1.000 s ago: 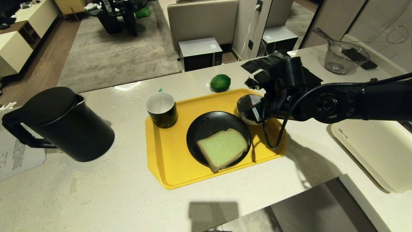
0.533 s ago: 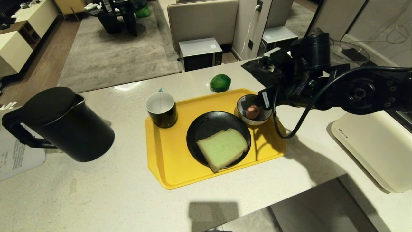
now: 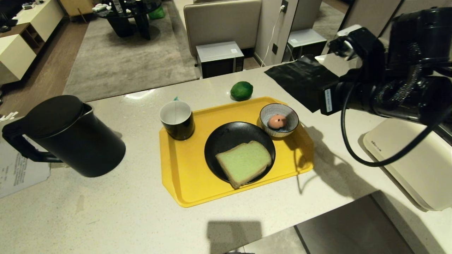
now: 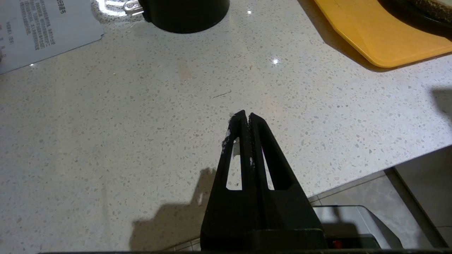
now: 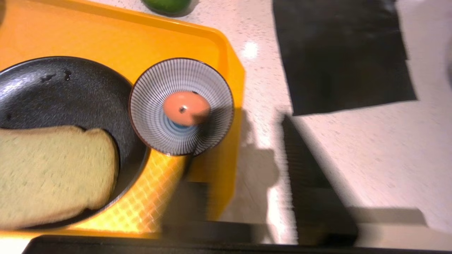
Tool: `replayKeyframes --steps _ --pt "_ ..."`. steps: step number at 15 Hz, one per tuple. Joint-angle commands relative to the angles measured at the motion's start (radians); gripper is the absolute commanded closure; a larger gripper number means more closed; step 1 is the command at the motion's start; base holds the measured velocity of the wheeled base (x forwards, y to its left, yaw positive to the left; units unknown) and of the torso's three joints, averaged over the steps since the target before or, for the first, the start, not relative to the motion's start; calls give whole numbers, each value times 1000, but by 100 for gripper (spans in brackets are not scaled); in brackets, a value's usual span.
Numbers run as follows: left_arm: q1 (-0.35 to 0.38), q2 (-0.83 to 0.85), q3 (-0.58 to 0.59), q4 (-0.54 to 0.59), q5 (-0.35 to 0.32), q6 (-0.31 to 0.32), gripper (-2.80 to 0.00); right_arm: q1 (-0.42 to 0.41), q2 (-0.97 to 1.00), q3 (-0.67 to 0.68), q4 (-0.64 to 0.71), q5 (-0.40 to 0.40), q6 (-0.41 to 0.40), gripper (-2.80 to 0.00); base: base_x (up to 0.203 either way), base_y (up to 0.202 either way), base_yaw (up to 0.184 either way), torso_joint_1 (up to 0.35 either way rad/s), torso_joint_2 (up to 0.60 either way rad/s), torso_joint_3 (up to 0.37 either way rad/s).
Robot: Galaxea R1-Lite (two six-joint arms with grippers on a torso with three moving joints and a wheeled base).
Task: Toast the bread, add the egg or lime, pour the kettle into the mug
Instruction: Pick up the kettle
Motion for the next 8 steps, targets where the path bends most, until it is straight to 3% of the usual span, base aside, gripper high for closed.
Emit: replayKeyframes --steps 1,8 --pt "0 0 0 0 0 0 0 -6 -154 69 0 -3 1 0 0 0 0 0 0 0" --pt "0 0 0 0 0 0 0 -99 -562 303 27 25 12 0 0 0 0 0 0 0"
